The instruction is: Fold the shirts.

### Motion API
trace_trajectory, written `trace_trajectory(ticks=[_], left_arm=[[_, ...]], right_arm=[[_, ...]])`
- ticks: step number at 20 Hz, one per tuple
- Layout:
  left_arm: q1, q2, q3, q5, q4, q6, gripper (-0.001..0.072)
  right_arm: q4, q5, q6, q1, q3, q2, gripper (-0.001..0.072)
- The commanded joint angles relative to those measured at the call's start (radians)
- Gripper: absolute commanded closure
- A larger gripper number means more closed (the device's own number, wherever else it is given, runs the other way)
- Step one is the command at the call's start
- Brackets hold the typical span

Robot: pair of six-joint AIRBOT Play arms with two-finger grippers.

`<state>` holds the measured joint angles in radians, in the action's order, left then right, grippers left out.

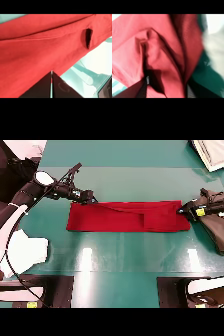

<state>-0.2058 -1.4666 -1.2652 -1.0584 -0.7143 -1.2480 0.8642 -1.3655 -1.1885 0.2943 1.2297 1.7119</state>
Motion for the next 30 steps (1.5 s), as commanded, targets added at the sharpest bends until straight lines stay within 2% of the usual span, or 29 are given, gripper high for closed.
trace_trajectory(ticks=[1, 2, 3, 4, 8, 12, 14, 20, 26, 30], left_arm=[[-0.002, 0.0, -0.001, -0.005, -0.002, -0.01, 0.0684], [-0.002, 0.0, -0.001, -0.006, -0.002, -0.01, 0.0684], [-0.005, 0.0, -0.001, -0.005, -0.004, -0.014, 0.0684], [-0.015, -0.002, -0.001, 0.008, -0.009, -0.034, 0.0684], [-0.088, -0.044, -0.033, 0.091, -0.014, -0.037, 0.0685], [-0.185, -0.196, -0.192, 0.107, -0.014, -0.064, 0.0685], [-0.235, -0.285, -0.28, 0.111, -0.014, -0.065, 0.0685], [-0.324, -0.466, -0.395, 0.113, -0.01, -0.093, 0.0685], [-0.324, -0.486, -0.395, 0.113, -0.023, -0.109, 0.0684], [-0.323, -0.485, -0.398, 0.127, -0.028, -0.109, 0.0684]], right_arm=[[-0.001, 0.029, 0.014, -0.048, -0.001, 0.01, 0.0486], [-0.001, 0.023, 0.024, -0.049, -0.002, 0.01, 0.0605], [-0.002, 0.008, 0.032, -0.048, -0.002, 0.008, 0.0689], [-0.001, -0.011, 0.045, -0.046, -0.002, -0.005, 0.0699], [-0.023, -0.053, 0.043, -0.058, -0.001, -0.128, 0.0701], [-0.191, -0.063, -0.002, -0.102, 0.01, -0.28, 0.0702], [-0.21, -0.104, -0.046, -0.15, 0.079, -0.305, 0.0703], [-0.209, -0.128, -0.136, -0.34, 0.349, -0.296, 0.0703], [-0.207, -0.133, -0.177, -0.473, 0.545, -0.219, 0.0703], [-0.206, -0.137, -0.176, -0.537, 0.585, -0.178, 0.0702]])
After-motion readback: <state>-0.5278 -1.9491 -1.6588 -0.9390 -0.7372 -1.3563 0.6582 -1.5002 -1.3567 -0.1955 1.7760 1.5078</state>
